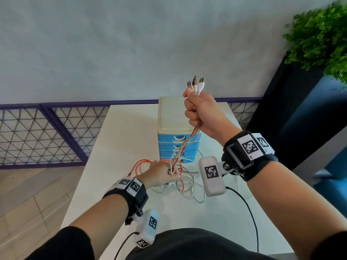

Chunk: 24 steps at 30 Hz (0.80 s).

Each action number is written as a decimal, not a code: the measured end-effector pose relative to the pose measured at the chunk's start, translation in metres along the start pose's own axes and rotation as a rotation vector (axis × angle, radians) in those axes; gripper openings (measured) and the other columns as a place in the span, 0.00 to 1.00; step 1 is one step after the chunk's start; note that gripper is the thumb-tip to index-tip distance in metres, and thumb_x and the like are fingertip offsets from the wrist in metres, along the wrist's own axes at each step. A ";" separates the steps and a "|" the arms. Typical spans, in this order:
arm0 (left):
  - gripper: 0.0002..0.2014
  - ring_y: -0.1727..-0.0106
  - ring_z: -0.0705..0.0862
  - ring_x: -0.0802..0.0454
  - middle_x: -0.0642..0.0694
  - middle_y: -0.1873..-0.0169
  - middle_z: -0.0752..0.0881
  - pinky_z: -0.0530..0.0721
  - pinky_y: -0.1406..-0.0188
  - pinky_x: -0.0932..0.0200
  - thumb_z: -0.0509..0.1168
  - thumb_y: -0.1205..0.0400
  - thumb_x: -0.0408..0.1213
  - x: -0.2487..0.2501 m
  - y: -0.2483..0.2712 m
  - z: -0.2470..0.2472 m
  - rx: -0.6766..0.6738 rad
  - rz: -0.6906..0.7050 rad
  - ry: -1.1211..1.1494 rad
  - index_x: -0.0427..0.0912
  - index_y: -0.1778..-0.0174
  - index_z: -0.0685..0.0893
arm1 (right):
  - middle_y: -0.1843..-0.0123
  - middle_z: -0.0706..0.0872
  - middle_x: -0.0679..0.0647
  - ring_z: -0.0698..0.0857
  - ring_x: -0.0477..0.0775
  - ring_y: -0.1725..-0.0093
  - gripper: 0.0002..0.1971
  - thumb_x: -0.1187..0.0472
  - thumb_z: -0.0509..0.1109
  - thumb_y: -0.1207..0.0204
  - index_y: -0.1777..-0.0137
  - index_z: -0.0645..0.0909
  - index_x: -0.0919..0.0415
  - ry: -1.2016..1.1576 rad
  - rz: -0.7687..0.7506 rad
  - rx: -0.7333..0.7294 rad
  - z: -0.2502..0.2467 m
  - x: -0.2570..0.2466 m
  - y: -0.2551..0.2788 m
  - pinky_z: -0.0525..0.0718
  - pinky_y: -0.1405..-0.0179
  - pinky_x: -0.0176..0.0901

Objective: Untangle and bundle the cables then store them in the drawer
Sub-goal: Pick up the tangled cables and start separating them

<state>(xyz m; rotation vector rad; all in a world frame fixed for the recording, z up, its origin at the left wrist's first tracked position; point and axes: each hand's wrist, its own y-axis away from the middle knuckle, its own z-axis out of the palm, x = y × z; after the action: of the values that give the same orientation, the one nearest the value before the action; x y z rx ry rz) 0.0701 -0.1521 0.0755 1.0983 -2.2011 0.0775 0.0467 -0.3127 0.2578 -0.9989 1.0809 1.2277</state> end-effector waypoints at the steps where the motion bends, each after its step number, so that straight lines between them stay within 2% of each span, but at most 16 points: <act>1: 0.15 0.51 0.84 0.56 0.54 0.62 0.87 0.77 0.39 0.48 0.60 0.35 0.57 0.000 -0.004 0.003 0.021 0.003 0.001 0.50 0.65 0.82 | 0.75 0.62 0.45 0.56 0.43 0.79 0.11 0.54 0.55 0.12 0.55 0.71 0.55 0.007 -0.010 0.010 -0.004 -0.003 0.002 0.54 0.84 0.34; 3: 0.18 0.51 0.83 0.57 0.57 0.61 0.87 0.77 0.38 0.45 0.59 0.40 0.58 -0.002 -0.003 0.006 0.041 -0.010 0.001 0.52 0.63 0.82 | 0.75 0.62 0.45 0.56 0.43 0.79 0.11 0.54 0.55 0.12 0.55 0.71 0.56 0.020 -0.020 0.003 -0.004 -0.005 0.003 0.54 0.84 0.34; 7: 0.15 0.46 0.82 0.58 0.63 0.58 0.85 0.78 0.38 0.44 0.63 0.40 0.55 -0.012 0.000 0.012 -0.025 -0.054 -0.022 0.59 0.59 0.82 | 0.75 0.63 0.45 0.57 0.43 0.79 0.11 0.54 0.55 0.12 0.54 0.71 0.56 0.065 -0.025 0.002 -0.004 -0.006 0.003 0.55 0.84 0.34; 9: 0.13 0.42 0.82 0.53 0.63 0.55 0.83 0.75 0.36 0.50 0.68 0.36 0.53 -0.010 0.002 0.010 -0.110 -0.110 -0.032 0.62 0.57 0.81 | 0.75 0.63 0.45 0.57 0.43 0.80 0.11 0.54 0.55 0.12 0.54 0.72 0.57 0.094 -0.023 0.005 -0.006 -0.004 0.003 0.56 0.84 0.34; 10: 0.15 0.42 0.81 0.51 0.61 0.55 0.81 0.74 0.39 0.55 0.71 0.33 0.52 -0.007 0.003 0.009 -0.139 -0.115 -0.064 0.62 0.52 0.80 | 0.75 0.63 0.44 0.58 0.43 0.80 0.11 0.53 0.55 0.12 0.54 0.72 0.57 0.114 -0.021 0.006 -0.008 -0.002 0.001 0.56 0.85 0.34; 12: 0.23 0.41 0.78 0.50 0.60 0.55 0.77 0.69 0.43 0.59 0.75 0.30 0.51 0.000 0.006 0.006 -0.216 -0.110 -0.147 0.55 0.40 0.80 | 0.75 0.64 0.44 0.58 0.42 0.80 0.11 0.53 0.55 0.12 0.54 0.72 0.57 0.156 -0.002 0.008 -0.015 0.003 0.000 0.57 0.85 0.33; 14: 0.33 0.35 0.75 0.52 0.59 0.46 0.75 0.68 0.36 0.60 0.77 0.32 0.55 0.000 0.008 0.003 -0.316 -0.138 -0.133 0.54 0.32 0.75 | 0.75 0.64 0.45 0.58 0.42 0.80 0.12 0.52 0.55 0.12 0.53 0.72 0.57 0.187 0.040 0.018 -0.025 0.011 0.002 0.57 0.85 0.33; 16: 0.45 0.32 0.75 0.57 0.59 0.36 0.77 0.68 0.27 0.59 0.79 0.38 0.60 -0.010 0.004 0.005 -0.430 -0.164 0.081 0.55 0.27 0.68 | 0.75 0.63 0.45 0.58 0.42 0.79 0.12 0.52 0.55 0.12 0.52 0.73 0.57 0.201 0.082 0.031 -0.035 0.018 0.005 0.56 0.85 0.33; 17: 0.49 0.32 0.78 0.57 0.57 0.34 0.80 0.69 0.24 0.54 0.79 0.41 0.63 -0.019 -0.002 0.009 -0.453 -0.177 0.205 0.56 0.26 0.67 | 0.74 0.63 0.45 0.58 0.42 0.79 0.12 0.51 0.55 0.12 0.52 0.73 0.57 0.196 0.098 0.038 -0.040 0.021 0.008 0.56 0.85 0.32; 19: 0.45 0.34 0.82 0.55 0.52 0.37 0.85 0.72 0.25 0.47 0.76 0.40 0.68 -0.031 -0.010 0.011 -0.446 -0.203 0.355 0.58 0.29 0.72 | 0.73 0.62 0.46 0.59 0.42 0.79 0.12 0.51 0.56 0.13 0.52 0.73 0.57 0.170 0.125 0.048 -0.047 0.024 0.012 0.56 0.85 0.32; 21: 0.38 0.40 0.84 0.56 0.53 0.42 0.86 0.76 0.32 0.55 0.66 0.36 0.74 -0.021 -0.012 -0.001 -0.368 -0.179 0.457 0.54 0.36 0.79 | 0.73 0.62 0.46 0.59 0.42 0.79 0.12 0.51 0.56 0.13 0.51 0.73 0.58 0.136 0.149 0.053 -0.051 0.026 0.017 0.57 0.84 0.31; 23: 0.43 0.47 0.87 0.54 0.47 0.42 0.87 0.79 0.45 0.62 0.50 0.33 0.79 0.001 -0.020 -0.016 -0.260 -0.180 0.564 0.48 0.35 0.79 | 0.74 0.62 0.45 0.58 0.41 0.80 0.11 0.51 0.56 0.13 0.52 0.73 0.57 0.110 0.166 0.051 -0.052 0.028 0.021 0.57 0.85 0.31; 24: 0.45 0.51 0.88 0.52 0.43 0.43 0.87 0.80 0.49 0.62 0.43 0.29 0.78 0.005 -0.029 -0.015 -0.227 -0.217 0.635 0.45 0.36 0.80 | 0.75 0.62 0.44 0.58 0.41 0.80 0.11 0.51 0.56 0.13 0.52 0.73 0.57 0.102 0.178 0.051 -0.051 0.029 0.023 0.56 0.86 0.30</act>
<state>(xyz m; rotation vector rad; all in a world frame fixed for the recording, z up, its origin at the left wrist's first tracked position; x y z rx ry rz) 0.0974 -0.1690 0.0837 1.0048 -1.4818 0.0672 0.0204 -0.3548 0.2185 -0.9501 1.2969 1.2958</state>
